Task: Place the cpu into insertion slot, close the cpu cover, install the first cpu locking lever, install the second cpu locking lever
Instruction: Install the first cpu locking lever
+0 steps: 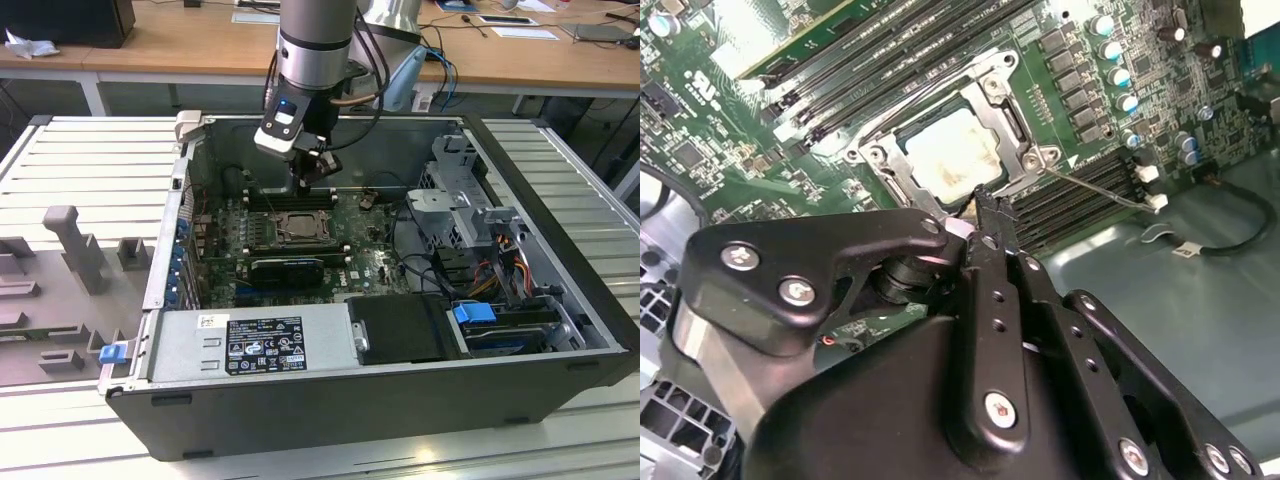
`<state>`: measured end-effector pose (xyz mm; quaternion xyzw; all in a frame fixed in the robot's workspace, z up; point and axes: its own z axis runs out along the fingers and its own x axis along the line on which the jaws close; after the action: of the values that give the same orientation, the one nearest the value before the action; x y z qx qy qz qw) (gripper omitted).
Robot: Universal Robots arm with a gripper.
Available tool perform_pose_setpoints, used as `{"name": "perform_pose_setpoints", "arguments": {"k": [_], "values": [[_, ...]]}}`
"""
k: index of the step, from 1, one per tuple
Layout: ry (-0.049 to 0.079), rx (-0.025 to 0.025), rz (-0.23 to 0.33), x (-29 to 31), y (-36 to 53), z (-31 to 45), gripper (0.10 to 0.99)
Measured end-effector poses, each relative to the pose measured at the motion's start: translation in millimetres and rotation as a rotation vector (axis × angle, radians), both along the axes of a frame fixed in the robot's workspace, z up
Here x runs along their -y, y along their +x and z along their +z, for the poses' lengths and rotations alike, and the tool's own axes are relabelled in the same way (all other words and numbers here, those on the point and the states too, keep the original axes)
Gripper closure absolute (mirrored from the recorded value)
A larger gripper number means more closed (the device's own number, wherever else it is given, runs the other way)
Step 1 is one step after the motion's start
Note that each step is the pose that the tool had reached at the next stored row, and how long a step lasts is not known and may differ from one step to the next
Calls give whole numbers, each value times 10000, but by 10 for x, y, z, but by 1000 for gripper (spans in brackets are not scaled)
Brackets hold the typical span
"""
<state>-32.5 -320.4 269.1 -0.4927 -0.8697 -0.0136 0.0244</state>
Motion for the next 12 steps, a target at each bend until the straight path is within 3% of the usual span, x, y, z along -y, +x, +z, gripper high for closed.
{"name": "perform_pose_setpoints", "arguments": {"k": [12], "values": [[0, 0, 1340, 0, 0, 0, 980]]}}
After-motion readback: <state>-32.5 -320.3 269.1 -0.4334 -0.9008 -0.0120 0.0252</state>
